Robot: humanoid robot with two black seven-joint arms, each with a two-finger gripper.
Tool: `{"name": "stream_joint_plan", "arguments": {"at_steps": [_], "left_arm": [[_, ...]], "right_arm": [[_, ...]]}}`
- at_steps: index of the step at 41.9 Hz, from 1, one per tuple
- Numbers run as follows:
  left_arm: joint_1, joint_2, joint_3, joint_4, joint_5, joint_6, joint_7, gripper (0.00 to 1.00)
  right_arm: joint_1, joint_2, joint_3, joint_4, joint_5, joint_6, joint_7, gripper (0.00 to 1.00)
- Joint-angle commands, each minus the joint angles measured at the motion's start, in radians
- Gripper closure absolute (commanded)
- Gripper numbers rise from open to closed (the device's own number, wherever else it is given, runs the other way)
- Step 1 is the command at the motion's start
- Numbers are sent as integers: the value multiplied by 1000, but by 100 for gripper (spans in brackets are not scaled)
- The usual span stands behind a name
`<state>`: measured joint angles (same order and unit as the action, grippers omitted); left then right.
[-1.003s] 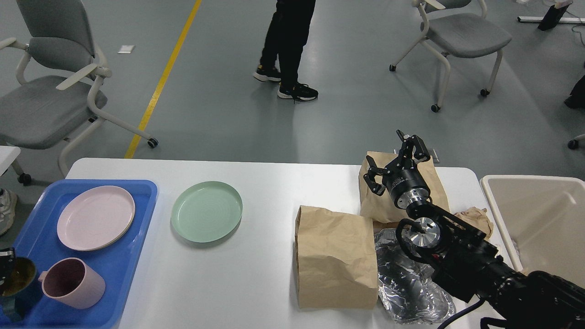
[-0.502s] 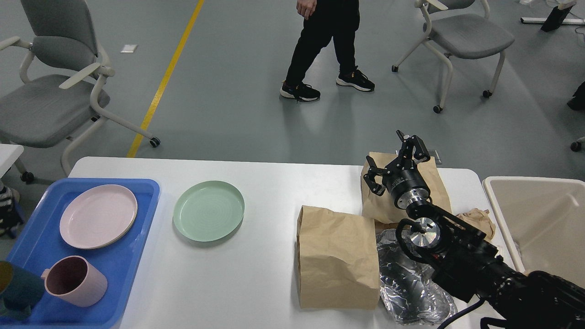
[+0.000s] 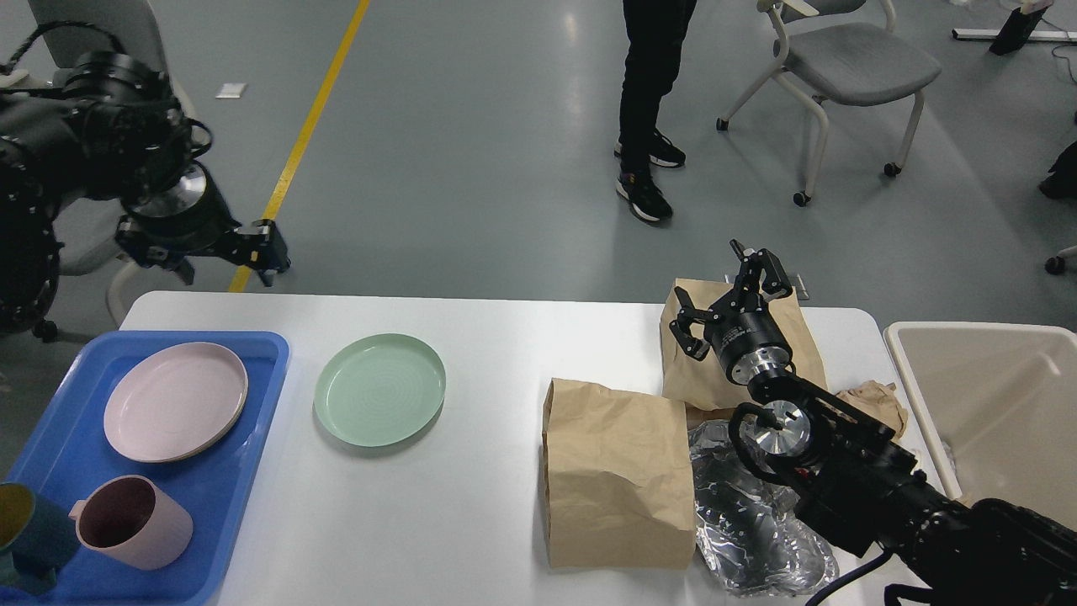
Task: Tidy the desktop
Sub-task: 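Reach the left gripper to the rim of the mint-green plate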
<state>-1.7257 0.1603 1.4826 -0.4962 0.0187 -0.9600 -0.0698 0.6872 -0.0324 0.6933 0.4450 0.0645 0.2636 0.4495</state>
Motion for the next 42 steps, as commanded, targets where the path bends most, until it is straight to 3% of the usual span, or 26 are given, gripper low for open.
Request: {"name": "stream_joint_plan", "arguments": {"at_steps": [1, 5, 9, 20, 31, 34, 42], "left_arm": [[-136, -39, -2, -108, 1, 0, 1, 12], [-198, -50, -4, -145, 0, 0, 1, 11], [-186, -73, -7, -143, -5, 0, -1, 11], [9, -108, -25, -143, -6, 0, -1, 11], [205, -81, -99, -119, -3, 349, 5, 11], [238, -77, -133, -114, -3, 398, 16, 11], [244, -58, -202, -110, 0, 373, 94, 10]], "right_arm": [[0, 0, 0, 0, 0, 0, 0, 0], [0, 0, 0, 0, 0, 0, 0, 0], [0, 0, 0, 0, 0, 0, 0, 0], [0, 0, 0, 0, 0, 0, 0, 0], [0, 0, 0, 0, 0, 0, 0, 0], [0, 0, 0, 0, 0, 0, 0, 0], [0, 0, 0, 0, 0, -1, 0, 0]]}}
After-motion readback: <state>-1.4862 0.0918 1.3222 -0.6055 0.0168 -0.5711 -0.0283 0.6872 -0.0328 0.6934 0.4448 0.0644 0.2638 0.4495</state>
